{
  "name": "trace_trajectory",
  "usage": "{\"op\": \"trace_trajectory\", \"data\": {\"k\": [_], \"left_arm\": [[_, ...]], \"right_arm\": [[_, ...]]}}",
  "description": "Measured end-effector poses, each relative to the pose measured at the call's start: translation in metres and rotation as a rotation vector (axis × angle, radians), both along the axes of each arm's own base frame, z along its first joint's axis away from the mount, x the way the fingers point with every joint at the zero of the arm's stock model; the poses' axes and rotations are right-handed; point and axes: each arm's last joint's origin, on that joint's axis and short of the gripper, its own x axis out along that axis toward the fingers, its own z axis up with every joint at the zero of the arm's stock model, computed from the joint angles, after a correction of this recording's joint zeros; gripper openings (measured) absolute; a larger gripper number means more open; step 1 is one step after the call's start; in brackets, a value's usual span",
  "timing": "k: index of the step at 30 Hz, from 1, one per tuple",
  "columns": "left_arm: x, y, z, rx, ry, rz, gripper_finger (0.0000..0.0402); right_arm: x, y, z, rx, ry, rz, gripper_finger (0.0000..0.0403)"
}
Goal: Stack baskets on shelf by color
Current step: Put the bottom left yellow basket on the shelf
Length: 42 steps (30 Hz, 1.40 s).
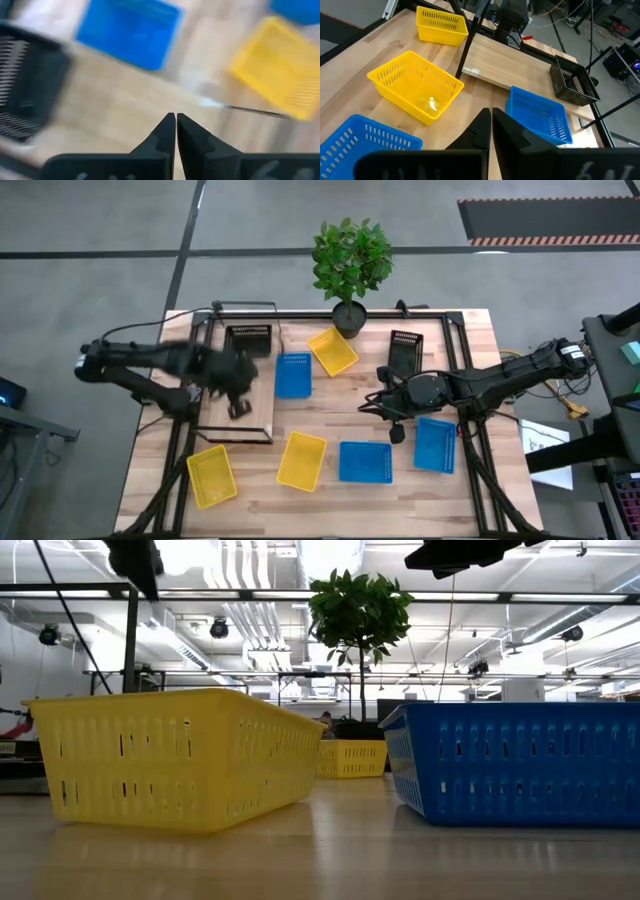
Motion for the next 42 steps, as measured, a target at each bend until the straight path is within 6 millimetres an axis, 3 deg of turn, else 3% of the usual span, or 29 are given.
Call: {"op": "trace_trajectory", "data": {"k": [4,8,13,19,25,35,42], "left_arm": [[0.002,-0.06,-0.002,-0.112,-0.059,-0.069,0.0],[-0.001,-0.112,-0.009,-0.262,-0.025,-0.007,0.0],[0.002,-0.165,-0.028,-0.417,0.161,0.153,0.0],[0.005,-0.214,-0.062,-0.502,0.515,0.179,0.0],[0.009,-0.232,-0.084,-0.476,0.58,0.119,0.0],[0.003,-0.234,-0.096,-0.389,0.535,0.05,0.0004],[-0.007,-0.233,-0.11,-0.326,0.554,0.023,0.008]], "right_arm": [[0.0,0.0,0.0,0.0,0.002,0.0,0.0009],[0.0,0.0,-0.001,-0.001,0.004,0.0,0.0009],[0.0,0.0,-0.001,-0.001,0.004,0.0,0.0009],[-0.001,0.0,-0.003,-0.002,0.007,0.001,0.0009],[-0.001,0.0,-0.006,0.005,0.019,-0.003,0.0009],[-0.001,0.0,-0.007,0.012,0.02,-0.002,0.0009],[-0.001,0.0,-0.007,0.012,0.021,-0.001,0.0009]]}}
